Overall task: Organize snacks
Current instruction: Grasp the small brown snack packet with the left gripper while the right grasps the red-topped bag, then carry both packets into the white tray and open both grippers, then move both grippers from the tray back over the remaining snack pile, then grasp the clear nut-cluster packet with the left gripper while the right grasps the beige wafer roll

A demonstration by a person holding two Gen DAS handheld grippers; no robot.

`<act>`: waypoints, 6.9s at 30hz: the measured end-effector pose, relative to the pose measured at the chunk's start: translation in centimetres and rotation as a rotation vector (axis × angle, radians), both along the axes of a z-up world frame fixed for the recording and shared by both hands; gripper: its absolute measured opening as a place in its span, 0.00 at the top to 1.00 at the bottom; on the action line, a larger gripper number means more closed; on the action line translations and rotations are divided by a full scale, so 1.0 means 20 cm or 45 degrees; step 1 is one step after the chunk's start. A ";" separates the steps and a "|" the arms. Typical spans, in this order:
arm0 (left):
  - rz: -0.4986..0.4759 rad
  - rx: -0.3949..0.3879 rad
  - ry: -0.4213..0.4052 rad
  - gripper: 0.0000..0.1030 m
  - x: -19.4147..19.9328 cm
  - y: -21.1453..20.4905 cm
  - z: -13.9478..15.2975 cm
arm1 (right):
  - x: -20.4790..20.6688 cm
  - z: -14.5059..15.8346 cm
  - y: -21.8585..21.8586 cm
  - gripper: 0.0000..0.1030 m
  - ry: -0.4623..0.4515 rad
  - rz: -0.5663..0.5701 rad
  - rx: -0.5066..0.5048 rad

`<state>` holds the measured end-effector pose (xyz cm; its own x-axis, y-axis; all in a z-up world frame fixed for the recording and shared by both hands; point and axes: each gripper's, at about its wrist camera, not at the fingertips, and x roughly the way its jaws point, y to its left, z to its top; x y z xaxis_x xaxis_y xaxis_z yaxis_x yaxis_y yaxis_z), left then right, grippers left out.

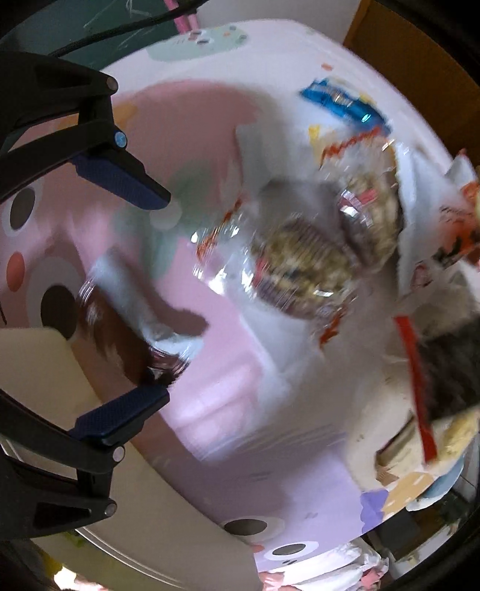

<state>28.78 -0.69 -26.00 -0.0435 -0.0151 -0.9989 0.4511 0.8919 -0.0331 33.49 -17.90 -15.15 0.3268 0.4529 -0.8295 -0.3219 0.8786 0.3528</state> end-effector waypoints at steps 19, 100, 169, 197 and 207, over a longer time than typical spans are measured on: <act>0.043 0.055 0.041 0.72 -0.06 -0.06 0.08 | -0.12 -0.01 -0.08 0.79 0.038 -0.038 0.021; 0.497 -0.222 -0.848 0.15 -1.37 -0.01 0.83 | -1.69 0.29 -0.24 0.52 -0.095 -0.198 -0.116; 0.226 0.163 -0.280 0.12 0.31 -0.01 0.16 | 0.01 -0.40 -0.28 0.29 0.262 -0.111 -0.344; 0.349 -0.015 -0.179 0.61 0.26 -0.04 0.11 | -0.06 -0.43 -0.08 0.49 0.307 -0.076 -0.492; 0.406 -0.092 -0.244 0.61 0.10 0.02 0.27 | -0.25 -0.22 -0.24 0.49 0.314 -0.165 -0.268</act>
<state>30.73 -0.35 -20.59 0.1622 -0.0685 -0.9844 0.1553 0.9869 -0.0431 28.41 -22.80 -19.47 0.1482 0.2312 -0.9616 -0.1304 0.9684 0.2127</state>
